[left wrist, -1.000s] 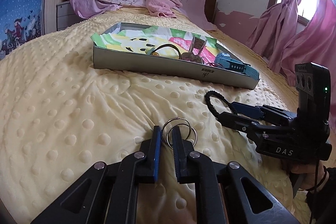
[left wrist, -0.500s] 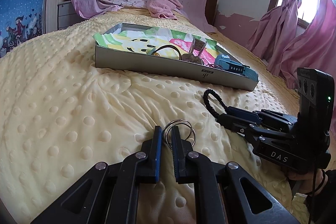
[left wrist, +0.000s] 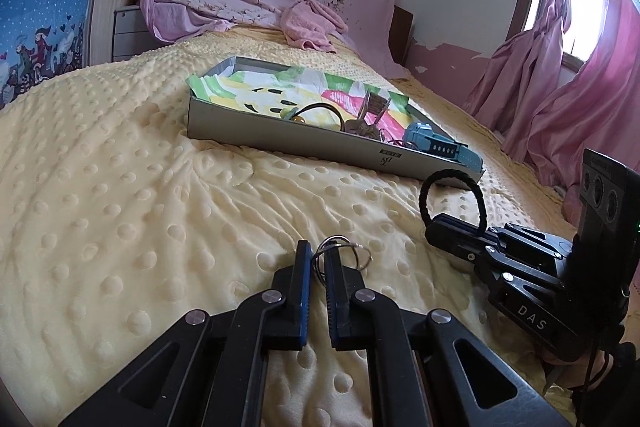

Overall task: Organize jewelry
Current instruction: 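Carry the small rings and black hair tie over the tray with both grippers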

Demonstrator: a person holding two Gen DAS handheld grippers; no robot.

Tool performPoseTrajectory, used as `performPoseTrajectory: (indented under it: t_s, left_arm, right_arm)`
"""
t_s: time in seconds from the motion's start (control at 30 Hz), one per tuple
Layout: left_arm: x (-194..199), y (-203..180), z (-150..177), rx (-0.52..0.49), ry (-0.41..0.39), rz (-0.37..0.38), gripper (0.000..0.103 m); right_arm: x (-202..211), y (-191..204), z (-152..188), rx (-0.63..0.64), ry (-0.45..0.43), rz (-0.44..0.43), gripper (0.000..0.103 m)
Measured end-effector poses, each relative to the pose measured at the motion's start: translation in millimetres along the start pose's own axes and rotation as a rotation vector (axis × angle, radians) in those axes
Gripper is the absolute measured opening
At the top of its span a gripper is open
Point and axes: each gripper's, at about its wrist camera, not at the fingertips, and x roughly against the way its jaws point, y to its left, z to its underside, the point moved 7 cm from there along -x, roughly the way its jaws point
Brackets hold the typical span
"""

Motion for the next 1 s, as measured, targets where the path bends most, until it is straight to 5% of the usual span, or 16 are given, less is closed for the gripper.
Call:
performPoseTrajectory:
  t_s: [0.5,1.0]
  left_arm:
    - [10.7,-27.0,-28.4,-0.098,-0.044,0.022,0.005]
    - [-44.0,-33.5,-120.3,-0.143,-0.026,0.006,0.005]
  right_arm:
    - [26.1,-13.3,-13.3,-0.046,-0.105,0.012,0.005]
    - [-1.2,-55.6,-71.5,-0.145,-0.088,0.055,0.005]
